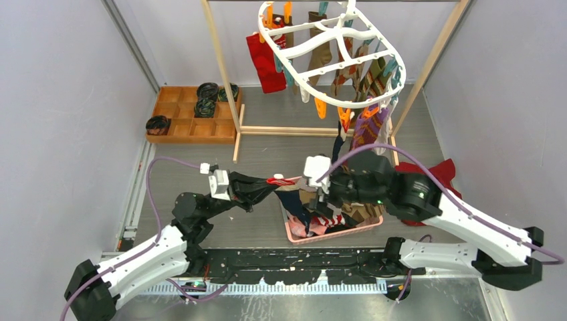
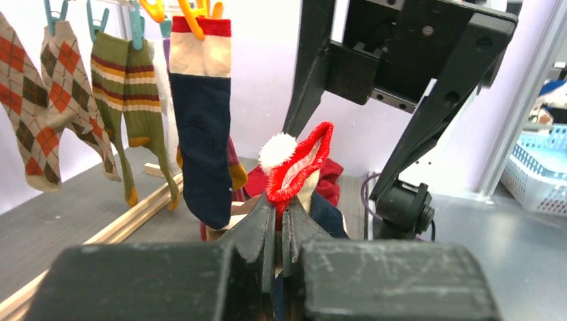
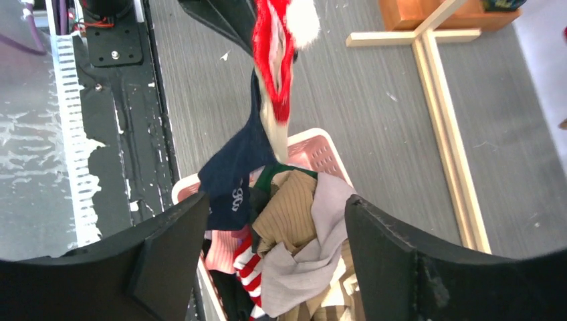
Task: Clip the socks to the hanger
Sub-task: Pick up the sock from the bin, then open the clamp at the hanger.
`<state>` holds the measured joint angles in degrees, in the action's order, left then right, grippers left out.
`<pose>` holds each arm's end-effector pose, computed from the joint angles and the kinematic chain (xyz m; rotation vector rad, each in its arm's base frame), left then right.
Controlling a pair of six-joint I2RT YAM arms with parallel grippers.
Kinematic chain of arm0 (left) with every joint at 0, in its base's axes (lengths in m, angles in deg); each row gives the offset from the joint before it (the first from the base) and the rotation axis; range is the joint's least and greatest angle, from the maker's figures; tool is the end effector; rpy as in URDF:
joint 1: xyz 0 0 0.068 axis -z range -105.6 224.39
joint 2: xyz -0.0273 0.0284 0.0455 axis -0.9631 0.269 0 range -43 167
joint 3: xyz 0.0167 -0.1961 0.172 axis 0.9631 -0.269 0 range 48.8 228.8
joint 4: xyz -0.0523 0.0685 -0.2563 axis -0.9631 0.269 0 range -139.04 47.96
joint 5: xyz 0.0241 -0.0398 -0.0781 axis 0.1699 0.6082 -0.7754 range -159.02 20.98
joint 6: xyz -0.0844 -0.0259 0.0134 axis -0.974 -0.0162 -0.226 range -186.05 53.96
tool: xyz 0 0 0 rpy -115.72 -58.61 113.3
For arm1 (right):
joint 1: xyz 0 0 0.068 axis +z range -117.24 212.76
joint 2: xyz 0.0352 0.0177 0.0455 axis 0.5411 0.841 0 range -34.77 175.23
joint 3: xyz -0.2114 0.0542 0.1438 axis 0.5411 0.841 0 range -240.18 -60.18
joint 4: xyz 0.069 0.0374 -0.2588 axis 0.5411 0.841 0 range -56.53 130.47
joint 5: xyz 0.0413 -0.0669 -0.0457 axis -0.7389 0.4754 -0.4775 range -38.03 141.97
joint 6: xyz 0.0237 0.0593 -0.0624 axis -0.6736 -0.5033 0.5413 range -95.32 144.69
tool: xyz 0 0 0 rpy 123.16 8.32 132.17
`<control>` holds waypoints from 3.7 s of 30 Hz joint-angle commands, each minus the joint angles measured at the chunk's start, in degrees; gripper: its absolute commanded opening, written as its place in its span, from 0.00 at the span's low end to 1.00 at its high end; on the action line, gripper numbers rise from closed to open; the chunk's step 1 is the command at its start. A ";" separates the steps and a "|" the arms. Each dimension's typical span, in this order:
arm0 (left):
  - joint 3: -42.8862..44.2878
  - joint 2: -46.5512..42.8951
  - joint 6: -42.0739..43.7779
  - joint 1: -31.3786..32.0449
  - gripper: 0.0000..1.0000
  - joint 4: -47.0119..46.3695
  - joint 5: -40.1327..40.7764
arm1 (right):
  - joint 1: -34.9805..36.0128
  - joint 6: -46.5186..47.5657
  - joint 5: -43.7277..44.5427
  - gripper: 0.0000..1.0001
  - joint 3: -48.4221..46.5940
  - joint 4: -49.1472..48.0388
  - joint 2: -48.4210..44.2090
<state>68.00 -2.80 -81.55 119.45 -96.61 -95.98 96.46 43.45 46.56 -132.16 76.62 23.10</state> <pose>0.1272 -0.1785 0.3058 0.7310 1.0072 -1.1866 0.1050 0.2294 0.3729 -1.4457 1.5599 0.5712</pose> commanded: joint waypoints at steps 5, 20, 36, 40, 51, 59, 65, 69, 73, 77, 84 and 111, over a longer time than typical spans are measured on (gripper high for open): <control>-6.33 2.61 -15.56 0.21 0.00 -24.64 7.26 | 1.15 -3.39 -0.04 0.86 9.18 -19.84 -8.44; -6.61 7.76 -23.96 0.21 0.00 -34.17 9.29 | 7.65 -0.24 4.63 0.72 12.25 -35.53 -6.55; -6.76 6.21 -25.71 0.21 0.00 -34.16 9.21 | 7.75 0.66 4.98 0.16 13.27 -41.04 -5.25; -6.81 6.07 -25.86 0.21 0.00 -34.17 9.25 | 7.83 0.71 4.93 0.06 13.54 -41.66 -5.49; -7.32 3.43 -23.94 0.22 0.59 -28.03 10.46 | 7.78 -3.23 15.45 0.01 9.72 -33.14 -8.92; -1.94 -10.33 -8.86 0.22 0.83 6.27 15.63 | 7.80 -11.63 26.33 0.01 3.83 -12.60 -17.31; 4.31 -1.73 -12.95 0.23 0.86 7.06 13.92 | 7.78 -16.27 35.21 0.01 2.79 -4.83 -19.37; 9.89 6.70 -15.73 0.14 0.86 5.33 12.90 | 7.80 -16.51 39.48 0.01 4.61 -4.20 -21.34; 16.60 13.31 -15.77 0.05 0.86 6.89 11.44 | 7.84 -15.73 41.72 0.01 6.32 -4.14 -23.04; 23.16 19.01 -17.55 -0.20 0.86 9.04 10.80 | 7.84 -15.58 42.22 0.01 8.97 -4.36 -23.68; 32.63 24.79 -19.81 -1.01 0.85 13.89 14.59 | 7.77 -15.22 40.56 0.01 14.37 -9.16 -26.40; 56.91 38.63 -19.97 -1.02 0.59 33.60 16.57 | 7.81 -11.48 37.57 0.01 14.24 -17.34 -24.15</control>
<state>121.82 35.17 -103.04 118.73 -61.13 -78.08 103.96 31.23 84.31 -116.95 62.44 -1.36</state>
